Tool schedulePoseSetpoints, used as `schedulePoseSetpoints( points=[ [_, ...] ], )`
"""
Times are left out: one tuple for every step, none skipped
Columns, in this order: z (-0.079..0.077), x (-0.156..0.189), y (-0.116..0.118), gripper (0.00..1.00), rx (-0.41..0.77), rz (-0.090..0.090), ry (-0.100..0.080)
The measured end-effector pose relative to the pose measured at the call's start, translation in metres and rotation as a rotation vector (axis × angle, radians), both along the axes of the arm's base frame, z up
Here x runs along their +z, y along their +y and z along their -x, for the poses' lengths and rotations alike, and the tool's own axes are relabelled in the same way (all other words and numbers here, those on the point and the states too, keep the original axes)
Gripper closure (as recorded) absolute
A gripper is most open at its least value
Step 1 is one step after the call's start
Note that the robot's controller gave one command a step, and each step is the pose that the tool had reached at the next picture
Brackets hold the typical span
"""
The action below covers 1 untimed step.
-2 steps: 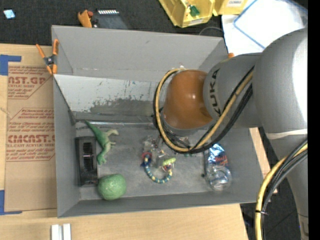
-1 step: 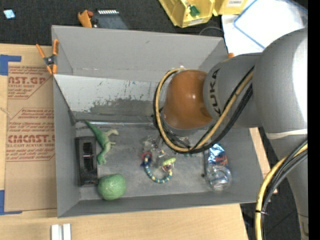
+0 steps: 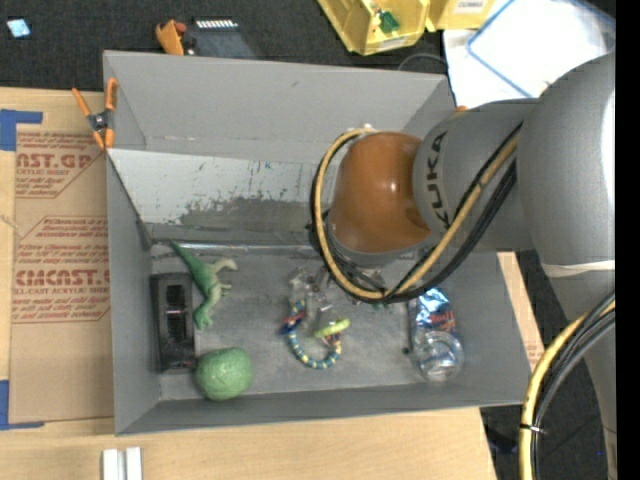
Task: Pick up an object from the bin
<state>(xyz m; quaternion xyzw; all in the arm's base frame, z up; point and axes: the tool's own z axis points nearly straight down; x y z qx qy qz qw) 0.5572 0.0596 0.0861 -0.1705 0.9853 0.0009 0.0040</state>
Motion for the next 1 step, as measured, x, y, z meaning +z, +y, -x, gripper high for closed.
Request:
schedulePoseSetpoints(
  points=[
    [-0.0003, 0.0150, 0.0001, 1.00, 0.000, 0.000, -0.001]
  ],
)
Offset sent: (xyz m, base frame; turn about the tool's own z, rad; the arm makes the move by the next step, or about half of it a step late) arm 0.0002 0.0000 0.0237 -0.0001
